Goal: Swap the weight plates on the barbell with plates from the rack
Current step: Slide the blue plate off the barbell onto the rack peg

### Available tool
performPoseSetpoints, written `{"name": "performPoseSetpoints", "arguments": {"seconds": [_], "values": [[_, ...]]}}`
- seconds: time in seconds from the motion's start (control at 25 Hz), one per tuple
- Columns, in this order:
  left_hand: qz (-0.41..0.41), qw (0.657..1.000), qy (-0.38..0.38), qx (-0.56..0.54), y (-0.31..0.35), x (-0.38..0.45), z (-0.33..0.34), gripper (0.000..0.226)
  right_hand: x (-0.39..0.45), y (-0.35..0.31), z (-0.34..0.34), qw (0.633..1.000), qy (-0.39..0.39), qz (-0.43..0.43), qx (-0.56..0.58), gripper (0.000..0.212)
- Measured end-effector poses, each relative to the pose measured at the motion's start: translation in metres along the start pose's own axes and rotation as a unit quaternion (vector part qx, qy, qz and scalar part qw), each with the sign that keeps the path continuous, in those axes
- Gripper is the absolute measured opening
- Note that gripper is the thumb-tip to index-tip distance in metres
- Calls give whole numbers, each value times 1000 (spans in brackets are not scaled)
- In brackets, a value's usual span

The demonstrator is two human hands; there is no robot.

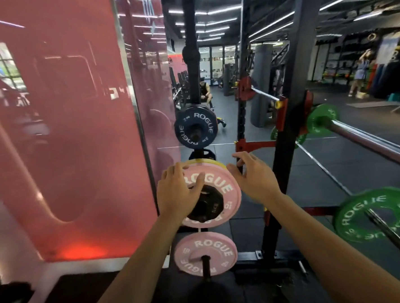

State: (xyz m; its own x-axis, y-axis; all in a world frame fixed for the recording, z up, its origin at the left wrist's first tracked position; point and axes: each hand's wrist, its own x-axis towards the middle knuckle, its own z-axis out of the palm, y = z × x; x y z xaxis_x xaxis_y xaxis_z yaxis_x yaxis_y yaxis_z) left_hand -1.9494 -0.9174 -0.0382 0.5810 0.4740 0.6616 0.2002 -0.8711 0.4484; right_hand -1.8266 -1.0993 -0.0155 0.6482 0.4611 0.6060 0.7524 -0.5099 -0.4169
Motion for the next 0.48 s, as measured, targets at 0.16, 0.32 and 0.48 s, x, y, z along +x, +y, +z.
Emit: {"name": "performPoseSetpoints", "arguments": {"seconds": [0.16,0.32,0.48], "values": [[-22,1000,-6,-10,-33,15,8,49,25,-3,30,1000,-11,-5,-6,44],[-28,1000,-1,-3,-52,47,34,49,65,14,58,1000,-12,5,-8,45],[-33,999,17,6,-73,103,70,46,121,40,83,1000,-10,13,3,43]]}}
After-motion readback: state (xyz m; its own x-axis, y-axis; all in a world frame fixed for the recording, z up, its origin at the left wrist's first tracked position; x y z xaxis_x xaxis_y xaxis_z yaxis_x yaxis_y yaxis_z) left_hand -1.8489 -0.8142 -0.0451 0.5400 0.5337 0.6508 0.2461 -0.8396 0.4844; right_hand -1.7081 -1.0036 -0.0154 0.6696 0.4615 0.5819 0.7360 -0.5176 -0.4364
